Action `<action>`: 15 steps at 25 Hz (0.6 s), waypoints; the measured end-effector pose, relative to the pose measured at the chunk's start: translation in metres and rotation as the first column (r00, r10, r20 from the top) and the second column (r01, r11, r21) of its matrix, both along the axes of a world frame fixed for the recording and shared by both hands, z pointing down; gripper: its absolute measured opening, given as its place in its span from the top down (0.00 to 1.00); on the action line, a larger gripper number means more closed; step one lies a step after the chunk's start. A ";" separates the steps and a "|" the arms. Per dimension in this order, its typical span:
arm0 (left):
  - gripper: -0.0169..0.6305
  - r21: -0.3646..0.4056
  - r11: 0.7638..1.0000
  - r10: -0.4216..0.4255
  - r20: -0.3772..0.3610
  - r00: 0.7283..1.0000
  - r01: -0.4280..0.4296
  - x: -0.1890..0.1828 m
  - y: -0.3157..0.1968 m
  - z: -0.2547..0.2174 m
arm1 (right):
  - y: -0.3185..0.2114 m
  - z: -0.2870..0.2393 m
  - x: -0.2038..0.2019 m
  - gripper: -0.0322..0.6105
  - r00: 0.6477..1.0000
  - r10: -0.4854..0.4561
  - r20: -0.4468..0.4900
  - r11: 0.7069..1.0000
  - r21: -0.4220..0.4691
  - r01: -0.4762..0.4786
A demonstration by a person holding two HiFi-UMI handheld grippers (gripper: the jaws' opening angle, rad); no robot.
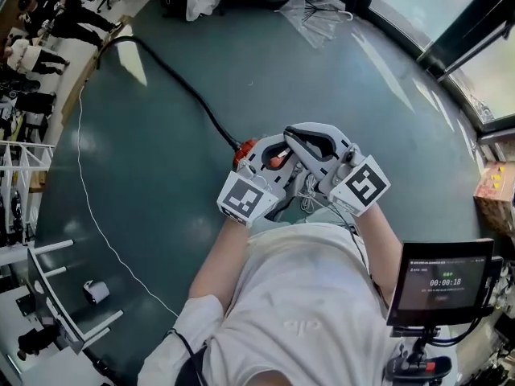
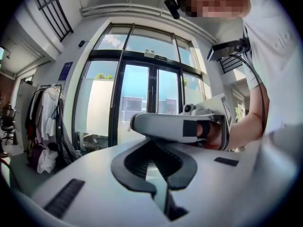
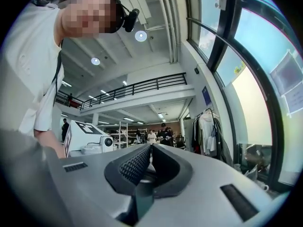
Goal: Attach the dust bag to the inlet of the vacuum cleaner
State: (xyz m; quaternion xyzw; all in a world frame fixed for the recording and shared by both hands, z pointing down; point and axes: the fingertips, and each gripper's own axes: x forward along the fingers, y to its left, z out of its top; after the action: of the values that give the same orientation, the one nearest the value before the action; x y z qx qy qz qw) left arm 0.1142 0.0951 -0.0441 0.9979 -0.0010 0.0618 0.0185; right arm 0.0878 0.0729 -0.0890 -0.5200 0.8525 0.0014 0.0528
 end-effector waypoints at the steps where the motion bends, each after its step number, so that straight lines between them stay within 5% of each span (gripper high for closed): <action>1: 0.97 -0.007 1.000 0.013 -0.017 1.000 -0.013 0.001 -0.002 -0.006 | -0.003 -0.006 0.001 0.93 1.000 0.009 -0.010 1.000 0.008 -0.009; 6: 0.97 -0.037 0.998 0.057 -0.067 0.996 -0.060 -0.001 -0.011 -0.027 | -0.010 -0.029 0.000 0.93 0.998 0.056 -0.034 0.997 0.063 -0.053; 10: 0.97 0.048 0.998 -0.026 -0.026 0.999 0.028 -0.003 -0.026 -0.037 | -0.023 -0.036 0.000 0.93 0.998 0.069 -0.015 0.996 0.050 -0.068; 12: 0.97 0.043 0.995 -0.086 -0.048 0.995 0.088 -0.010 -0.035 -0.047 | -0.026 -0.042 0.005 0.93 0.997 0.052 0.065 0.997 0.051 -0.055; 15: 0.97 -0.073 0.989 -0.137 -0.146 0.980 0.128 -0.029 -0.051 -0.068 | -0.021 -0.049 0.034 0.93 0.970 0.099 0.221 0.993 0.049 -0.112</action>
State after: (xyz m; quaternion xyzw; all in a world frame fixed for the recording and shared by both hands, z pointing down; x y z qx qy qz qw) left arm 0.0853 0.0436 -0.1126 0.9963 -0.0641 -0.0149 0.0544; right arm 0.1221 0.0516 -0.1376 -0.5597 0.8123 -0.0271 0.1619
